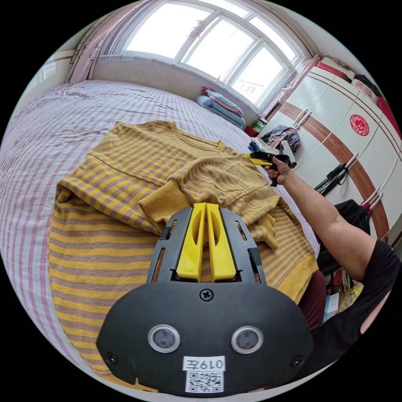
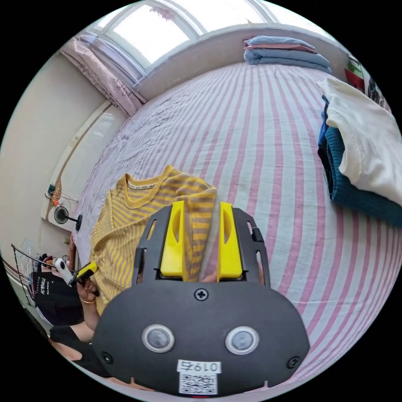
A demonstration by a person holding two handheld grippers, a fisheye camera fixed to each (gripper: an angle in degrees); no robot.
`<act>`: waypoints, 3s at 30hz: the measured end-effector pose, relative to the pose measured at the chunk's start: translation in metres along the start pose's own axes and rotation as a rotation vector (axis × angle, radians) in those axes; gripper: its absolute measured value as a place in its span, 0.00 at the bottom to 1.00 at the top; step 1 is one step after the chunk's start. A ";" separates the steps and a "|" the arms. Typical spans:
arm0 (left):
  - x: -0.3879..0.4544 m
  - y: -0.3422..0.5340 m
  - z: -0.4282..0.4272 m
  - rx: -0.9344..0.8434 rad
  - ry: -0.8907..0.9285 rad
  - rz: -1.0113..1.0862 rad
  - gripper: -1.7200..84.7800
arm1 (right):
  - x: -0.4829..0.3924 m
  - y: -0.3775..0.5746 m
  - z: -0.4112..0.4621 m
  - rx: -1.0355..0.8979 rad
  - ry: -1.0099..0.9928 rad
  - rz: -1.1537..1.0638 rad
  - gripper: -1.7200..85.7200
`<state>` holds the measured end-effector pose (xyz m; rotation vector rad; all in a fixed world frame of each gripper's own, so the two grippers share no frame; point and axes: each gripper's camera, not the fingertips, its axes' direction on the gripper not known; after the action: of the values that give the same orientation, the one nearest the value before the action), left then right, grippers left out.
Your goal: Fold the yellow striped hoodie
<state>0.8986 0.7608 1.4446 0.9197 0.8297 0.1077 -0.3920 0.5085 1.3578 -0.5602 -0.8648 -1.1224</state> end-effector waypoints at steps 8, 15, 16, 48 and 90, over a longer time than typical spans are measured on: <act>-0.033 -0.005 -0.002 0.041 0.146 -0.008 0.03 | -0.025 -0.001 0.046 -0.021 0.214 -0.150 0.05; -0.067 -0.006 -0.011 0.170 0.404 -0.024 0.04 | 0.007 -0.012 0.038 0.053 0.093 -0.089 0.03; -0.069 -0.011 -0.007 0.135 0.387 -0.031 0.04 | 0.015 -0.016 0.044 0.021 0.102 -0.078 0.04; -0.140 -0.035 -0.006 0.074 0.499 -0.226 0.03 | 0.059 0.060 0.109 0.056 -0.057 0.195 0.03; 0.022 -0.041 -0.075 -0.027 -0.418 0.152 0.18 | -0.037 -0.022 0.120 -0.020 0.327 -0.125 0.01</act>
<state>0.8526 0.7941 1.3773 0.9375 0.3706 0.0555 -0.4557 0.6125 1.3939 -0.3291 -0.6107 -1.2953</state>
